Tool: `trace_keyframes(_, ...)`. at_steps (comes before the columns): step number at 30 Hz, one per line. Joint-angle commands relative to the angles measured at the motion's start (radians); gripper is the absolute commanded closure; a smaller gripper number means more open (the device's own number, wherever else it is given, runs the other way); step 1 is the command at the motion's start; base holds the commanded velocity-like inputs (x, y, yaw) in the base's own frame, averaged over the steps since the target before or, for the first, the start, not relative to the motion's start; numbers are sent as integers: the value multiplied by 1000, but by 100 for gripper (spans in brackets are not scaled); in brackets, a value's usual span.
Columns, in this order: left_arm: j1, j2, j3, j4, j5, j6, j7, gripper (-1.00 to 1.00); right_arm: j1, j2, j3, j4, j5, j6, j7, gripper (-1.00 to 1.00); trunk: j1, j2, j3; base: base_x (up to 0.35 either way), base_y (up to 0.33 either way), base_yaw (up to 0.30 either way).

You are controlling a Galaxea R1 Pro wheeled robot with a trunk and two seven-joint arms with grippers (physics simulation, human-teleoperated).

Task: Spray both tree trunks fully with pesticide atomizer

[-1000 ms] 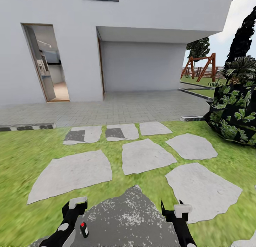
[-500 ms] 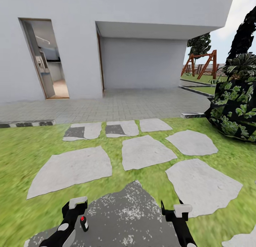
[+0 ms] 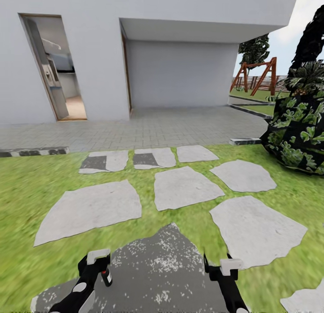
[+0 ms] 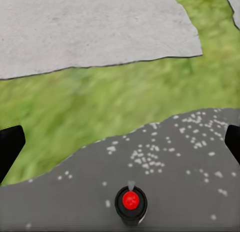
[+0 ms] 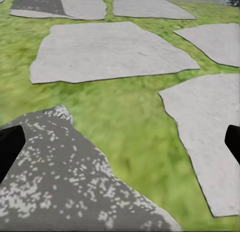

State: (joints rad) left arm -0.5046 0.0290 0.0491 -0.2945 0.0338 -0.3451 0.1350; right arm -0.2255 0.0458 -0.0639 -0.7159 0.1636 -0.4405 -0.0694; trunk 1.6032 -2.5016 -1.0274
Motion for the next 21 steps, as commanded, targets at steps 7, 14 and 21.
trace_keyframes(7, 0, 0, 0, 0, 0, 0, 0, -100, 0, 0, 0, 2, -1, 0, 0, -100, 3, -2, -33, 0, 0, 0)
trace_keyframes(14, 0, 0, 0, 1, 0, 0, 0, -100, 0, 0, 0, 2, -1, 0, 0, -100, 6, -3, -71, 0, 0, 0)
trace_keyframes(21, 0, 1, 0, 1, 0, 0, 0, -100, 0, 0, 0, 1, -1, 0, 0, -100, 9, -5, -109, 0, 0, 0)
